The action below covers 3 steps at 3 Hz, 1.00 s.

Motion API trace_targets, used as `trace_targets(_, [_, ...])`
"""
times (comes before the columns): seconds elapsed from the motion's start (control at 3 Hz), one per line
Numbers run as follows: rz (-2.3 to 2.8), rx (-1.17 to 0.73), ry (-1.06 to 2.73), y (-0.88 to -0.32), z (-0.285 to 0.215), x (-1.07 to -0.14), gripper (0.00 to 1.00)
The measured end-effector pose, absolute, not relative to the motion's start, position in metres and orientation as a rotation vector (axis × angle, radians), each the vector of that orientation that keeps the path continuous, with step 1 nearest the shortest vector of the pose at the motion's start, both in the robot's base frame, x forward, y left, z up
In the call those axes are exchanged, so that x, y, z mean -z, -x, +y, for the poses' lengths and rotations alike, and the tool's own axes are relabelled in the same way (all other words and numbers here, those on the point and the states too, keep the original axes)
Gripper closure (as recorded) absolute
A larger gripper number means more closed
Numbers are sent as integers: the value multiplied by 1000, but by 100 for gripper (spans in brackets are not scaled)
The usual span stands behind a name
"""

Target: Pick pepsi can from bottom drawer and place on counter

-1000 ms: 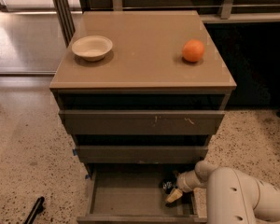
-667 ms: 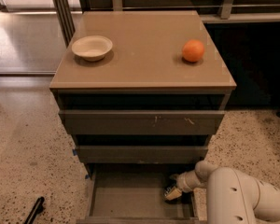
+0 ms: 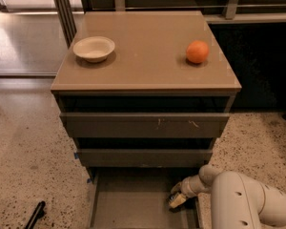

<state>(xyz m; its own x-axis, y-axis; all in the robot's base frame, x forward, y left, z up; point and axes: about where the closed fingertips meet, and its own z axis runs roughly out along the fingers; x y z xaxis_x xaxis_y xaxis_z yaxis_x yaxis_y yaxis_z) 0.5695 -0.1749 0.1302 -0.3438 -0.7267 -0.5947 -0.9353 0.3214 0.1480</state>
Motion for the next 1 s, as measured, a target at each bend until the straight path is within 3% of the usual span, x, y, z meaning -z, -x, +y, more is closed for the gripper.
trace_targets(0.33, [2171, -668, 1470, -570, -175, -130, 100])
trace_targets(1.0, [2131, -697, 1447, -566, -167, -146, 100])
